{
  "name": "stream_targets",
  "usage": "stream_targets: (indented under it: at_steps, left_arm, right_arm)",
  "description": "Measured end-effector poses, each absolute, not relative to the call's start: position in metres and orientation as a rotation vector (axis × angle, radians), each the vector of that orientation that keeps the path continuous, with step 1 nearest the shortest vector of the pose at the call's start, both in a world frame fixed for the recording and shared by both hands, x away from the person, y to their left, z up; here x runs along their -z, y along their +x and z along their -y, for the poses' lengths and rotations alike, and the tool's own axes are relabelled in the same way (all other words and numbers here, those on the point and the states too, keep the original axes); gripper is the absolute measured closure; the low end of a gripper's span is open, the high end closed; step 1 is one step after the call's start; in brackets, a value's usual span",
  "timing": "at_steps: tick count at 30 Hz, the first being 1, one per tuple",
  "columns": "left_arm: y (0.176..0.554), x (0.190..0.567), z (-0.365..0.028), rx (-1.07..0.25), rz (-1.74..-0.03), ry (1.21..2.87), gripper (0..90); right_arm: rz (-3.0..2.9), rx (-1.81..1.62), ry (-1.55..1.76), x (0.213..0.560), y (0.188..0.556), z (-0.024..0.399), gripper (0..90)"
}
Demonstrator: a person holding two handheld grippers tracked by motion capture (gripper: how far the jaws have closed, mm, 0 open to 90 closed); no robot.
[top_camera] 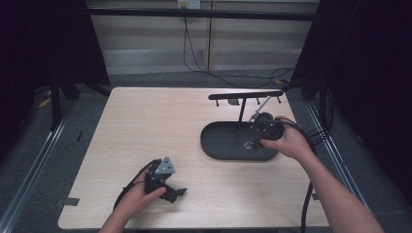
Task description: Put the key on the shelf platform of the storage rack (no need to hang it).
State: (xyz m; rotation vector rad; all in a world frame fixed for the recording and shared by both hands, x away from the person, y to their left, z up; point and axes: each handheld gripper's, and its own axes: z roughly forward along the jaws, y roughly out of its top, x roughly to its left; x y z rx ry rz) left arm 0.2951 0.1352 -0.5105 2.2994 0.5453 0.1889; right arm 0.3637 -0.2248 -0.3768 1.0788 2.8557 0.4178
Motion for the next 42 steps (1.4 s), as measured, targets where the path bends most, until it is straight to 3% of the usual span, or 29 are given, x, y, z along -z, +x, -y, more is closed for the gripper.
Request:
stream_targets:
  at_steps: [42]
  left_arm:
    - [0.295,0.511,-0.134,-0.191,-0.546,2.304,0.0]
  right_arm:
    - [-2.781,-0.387,1.19,0.381,0.393,0.233,73.8]
